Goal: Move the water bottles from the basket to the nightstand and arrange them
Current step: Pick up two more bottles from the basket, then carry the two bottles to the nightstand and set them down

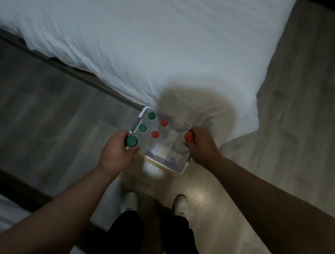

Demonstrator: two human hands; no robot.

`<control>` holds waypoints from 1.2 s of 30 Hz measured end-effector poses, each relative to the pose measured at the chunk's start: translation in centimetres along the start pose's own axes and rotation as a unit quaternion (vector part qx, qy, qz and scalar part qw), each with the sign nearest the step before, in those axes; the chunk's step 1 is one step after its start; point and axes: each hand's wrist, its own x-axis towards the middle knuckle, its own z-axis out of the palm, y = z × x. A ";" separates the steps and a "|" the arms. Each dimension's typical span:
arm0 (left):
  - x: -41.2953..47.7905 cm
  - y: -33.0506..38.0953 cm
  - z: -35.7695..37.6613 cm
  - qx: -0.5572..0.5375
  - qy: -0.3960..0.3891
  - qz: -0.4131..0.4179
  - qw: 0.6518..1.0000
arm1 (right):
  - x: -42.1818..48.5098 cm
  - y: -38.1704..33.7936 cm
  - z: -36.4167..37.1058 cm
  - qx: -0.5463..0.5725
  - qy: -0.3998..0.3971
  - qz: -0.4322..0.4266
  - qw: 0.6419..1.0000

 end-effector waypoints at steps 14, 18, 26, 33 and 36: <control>-13.6 14.2 -14.7 -0.201 0.120 -0.007 0.972 | -14.4 -14.7 -16.3 0.081 0.007 -0.095 0.992; -18.3 17.8 -19.2 -0.263 0.175 0.022 0.948 | -17.8 -18.5 -19.3 0.117 0.012 -0.112 0.987; -24.4 19.5 -26.3 -0.286 0.288 0.018 0.914 | -21.1 -24.7 -22.8 0.161 -0.029 -0.181 0.970; -28.4 17.1 -30.0 -0.291 0.338 0.002 0.895 | -22.0 -30.9 -22.0 0.183 -0.049 -0.226 0.956; -29.6 15.0 -32.2 -0.301 0.365 -0.015 0.881 | -21.9 -34.0 -20.8 0.160 -0.072 -0.243 0.954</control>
